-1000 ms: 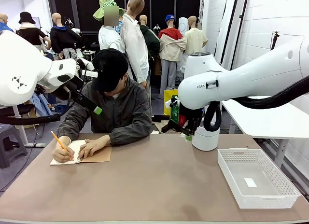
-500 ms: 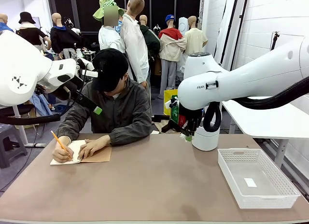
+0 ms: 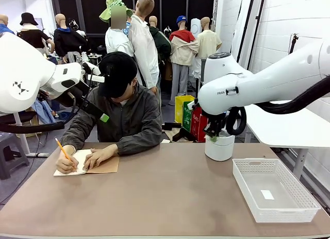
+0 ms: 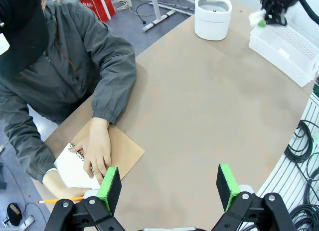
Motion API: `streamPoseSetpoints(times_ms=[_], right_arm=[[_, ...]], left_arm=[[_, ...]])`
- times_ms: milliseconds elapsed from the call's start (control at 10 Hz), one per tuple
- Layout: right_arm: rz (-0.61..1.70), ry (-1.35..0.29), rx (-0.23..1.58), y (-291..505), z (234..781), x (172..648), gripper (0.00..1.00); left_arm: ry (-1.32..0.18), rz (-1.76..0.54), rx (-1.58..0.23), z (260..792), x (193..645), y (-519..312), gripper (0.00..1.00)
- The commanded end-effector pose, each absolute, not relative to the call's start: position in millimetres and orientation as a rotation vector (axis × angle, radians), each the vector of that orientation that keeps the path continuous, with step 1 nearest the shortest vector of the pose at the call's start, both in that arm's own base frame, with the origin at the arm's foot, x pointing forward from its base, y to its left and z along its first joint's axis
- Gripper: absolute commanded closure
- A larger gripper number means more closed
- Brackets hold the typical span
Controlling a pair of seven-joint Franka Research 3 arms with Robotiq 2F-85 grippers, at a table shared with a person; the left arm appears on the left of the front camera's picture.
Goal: Sort the paper based on its condition.
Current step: If a person hands you a paper, place it in the Organizing basket , and if it's crumpled, put it in the Trash can.
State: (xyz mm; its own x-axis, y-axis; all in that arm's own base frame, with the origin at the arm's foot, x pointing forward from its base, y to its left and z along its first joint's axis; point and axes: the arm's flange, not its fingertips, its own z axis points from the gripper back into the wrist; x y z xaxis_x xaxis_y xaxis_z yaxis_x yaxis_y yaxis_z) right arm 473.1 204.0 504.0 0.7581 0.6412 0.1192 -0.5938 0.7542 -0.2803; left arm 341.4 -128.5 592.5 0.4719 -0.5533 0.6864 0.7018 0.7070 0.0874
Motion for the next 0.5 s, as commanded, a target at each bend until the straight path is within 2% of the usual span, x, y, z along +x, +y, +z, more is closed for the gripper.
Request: streamPoseSetpoints(times_ms=[0,400], right_arm=[[0.616,-0.212,-0.327,202,503,505,0.79],[0.650,-0.215,-0.400,197,502,557,0.79]], left_arm=[[-0.750,-0.775,-0.224,594,342,-127,0.00],[-0.750,-0.775,-0.224,594,342,-127,0.00]])
